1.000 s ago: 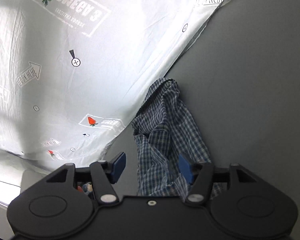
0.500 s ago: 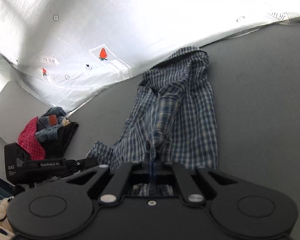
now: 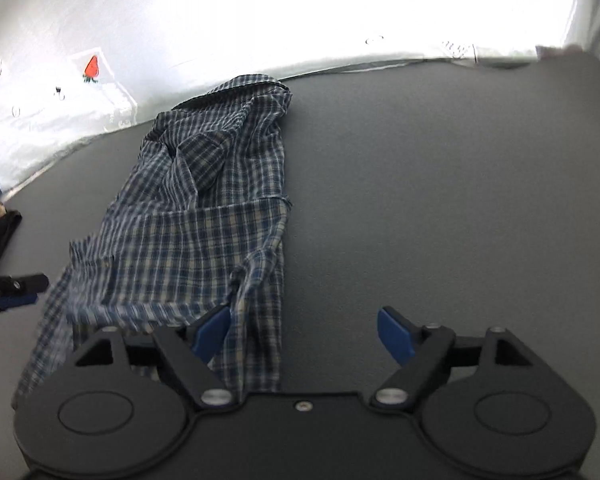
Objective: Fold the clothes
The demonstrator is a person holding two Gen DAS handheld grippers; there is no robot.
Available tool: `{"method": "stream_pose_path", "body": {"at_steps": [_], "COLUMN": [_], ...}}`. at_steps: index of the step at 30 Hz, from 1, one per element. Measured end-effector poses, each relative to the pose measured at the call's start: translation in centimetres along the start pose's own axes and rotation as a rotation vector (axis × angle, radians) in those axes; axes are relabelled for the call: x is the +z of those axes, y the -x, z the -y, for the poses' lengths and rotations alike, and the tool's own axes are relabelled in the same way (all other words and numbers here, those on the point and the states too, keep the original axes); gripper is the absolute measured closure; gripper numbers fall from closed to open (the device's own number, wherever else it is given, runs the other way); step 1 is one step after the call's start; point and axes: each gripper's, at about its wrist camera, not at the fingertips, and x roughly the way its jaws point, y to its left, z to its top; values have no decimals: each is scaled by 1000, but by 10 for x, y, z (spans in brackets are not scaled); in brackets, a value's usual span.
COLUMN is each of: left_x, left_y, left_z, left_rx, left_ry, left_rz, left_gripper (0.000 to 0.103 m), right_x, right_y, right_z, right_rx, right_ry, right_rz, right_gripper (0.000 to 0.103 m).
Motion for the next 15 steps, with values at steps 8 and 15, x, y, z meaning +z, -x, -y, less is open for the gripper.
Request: {"method": "stream_pose_path", "body": {"at_steps": [8, 15], "left_x": [-35, -64], "left_y": [33, 50], "left_z": [1, -3], "left_rx": [-30, -48], "left_ry": [21, 62], "left_rz": [-13, -34], "left_gripper": [30, 22], "right_x": [-27, -80], "right_y": [49, 62], "right_z": [-45, -97], "right_rx": [-209, -222], "right_ry": [283, 703], "right_rz": [162, 197], "right_gripper": [11, 6]}}
